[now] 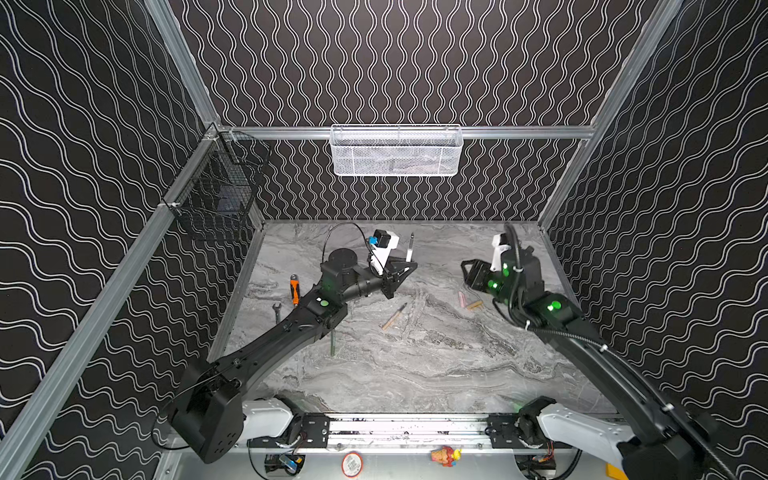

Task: Insert the pens into the pen caps
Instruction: 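Grip the pen with the left gripper while the right gripper releases and withdraws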

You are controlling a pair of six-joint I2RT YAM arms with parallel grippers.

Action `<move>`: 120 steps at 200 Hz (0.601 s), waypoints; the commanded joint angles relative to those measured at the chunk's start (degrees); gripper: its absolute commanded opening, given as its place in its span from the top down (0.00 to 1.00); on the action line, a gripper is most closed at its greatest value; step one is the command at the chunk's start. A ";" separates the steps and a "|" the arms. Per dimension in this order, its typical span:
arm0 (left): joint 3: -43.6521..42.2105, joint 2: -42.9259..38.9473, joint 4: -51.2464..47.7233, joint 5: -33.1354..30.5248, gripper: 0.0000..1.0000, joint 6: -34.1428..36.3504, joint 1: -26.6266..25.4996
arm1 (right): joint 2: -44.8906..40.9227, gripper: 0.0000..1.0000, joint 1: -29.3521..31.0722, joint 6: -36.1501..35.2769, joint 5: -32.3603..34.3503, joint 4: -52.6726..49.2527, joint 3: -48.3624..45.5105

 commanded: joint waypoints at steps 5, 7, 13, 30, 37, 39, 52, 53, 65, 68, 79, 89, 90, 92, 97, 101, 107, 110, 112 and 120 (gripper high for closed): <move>-1.19 -2.36 0.72 -1.99 0.97 4.17 -0.65 | 5.92 0.46 -4.37 0.19 -11.33 -5.77 1.93; -1.32 -2.56 0.68 -2.26 0.97 4.17 -0.74 | 6.41 0.46 -4.46 -0.20 -11.37 -6.50 2.32; -1.58 -2.94 0.23 -2.78 0.97 4.35 -1.14 | 7.48 0.47 -4.49 -1.23 -11.01 -7.45 2.70; -3.10 -3.60 -0.02 -5.27 0.97 4.17 -2.55 | 8.63 0.51 -4.64 -2.20 -9.38 -6.78 1.68; -3.20 -3.60 -0.36 -5.25 0.96 5.38 -3.27 | 8.86 0.51 -4.73 -2.34 -8.77 -5.97 1.02; -3.12 -3.60 -0.77 -5.56 0.96 5.86 -3.55 | 8.95 0.51 -4.68 -2.46 -8.69 -5.69 0.77; -2.63 -3.22 -3.18 -7.82 0.96 7.74 -5.00 | 10.21 0.54 -5.50 -2.81 -8.16 -4.58 0.13; -2.58 -3.14 -3.19 -7.87 0.96 7.80 -5.08 | 10.31 0.55 -5.61 -2.83 -8.13 -4.68 0.20; -2.70 -2.38 -2.48 -7.97 0.96 8.04 -5.46 | 12.21 0.57 -6.48 -3.99 -8.46 -6.11 1.08; -2.41 -2.16 -2.79 -7.80 0.96 8.14 -5.55 | 12.74 0.57 -6.70 -4.47 -8.58 -6.36 1.26; -1.95 -1.75 -3.28 -7.38 0.95 8.29 -5.79 | 14.40 0.57 -7.19 -6.04 -8.02 -7.14 1.50; -2.52 -1.65 -2.36 -8.28 0.95 8.22 -5.80 | 15.91 0.58 -7.62 -6.15 -6.39 -7.45 1.49; -2.62 -1.61 -2.21 -8.32 0.95 8.22 -5.79 | 16.11 0.58 -7.72 -6.13 -6.32 -7.56 1.54; -2.69 -1.65 -1.92 -8.23 0.95 8.29 -5.78 | 16.39 0.58 -7.85 -6.07 -6.27 -7.82 1.62; -2.78 -1.70 -1.76 -7.81 0.95 8.62 -5.79 | 17.24 0.58 -8.27 -6.02 -6.43 -8.24 1.89; -2.50 -1.75 -2.00 -7.62 0.95 8.65 -5.88 | 17.90 0.58 -8.55 -6.02 -6.85 -8.24 1.90; -2.29 -1.83 -2.47 -7.65 0.95 8.45 -6.02 | 18.74 0.57 -9.02 -6.07 -7.78 -7.84 1.81; -2.30 -1.88 -2.61 -7.65 0.95 8.35 -5.96 | 19.19 0.57 -9.20 -6.15 -8.20 -7.63 1.75; -2.24 -1.89 -2.59 -7.63 0.95 8.32 -6.02 | 19.47 0.57 -9.33 -6.23 -8.57 -7.46 1.72; -2.73 -2.16 -2.21 -7.93 0.95 8.31 -6.20 | 20.64 0.57 -9.53 -6.85 -9.01 -7.58 2.14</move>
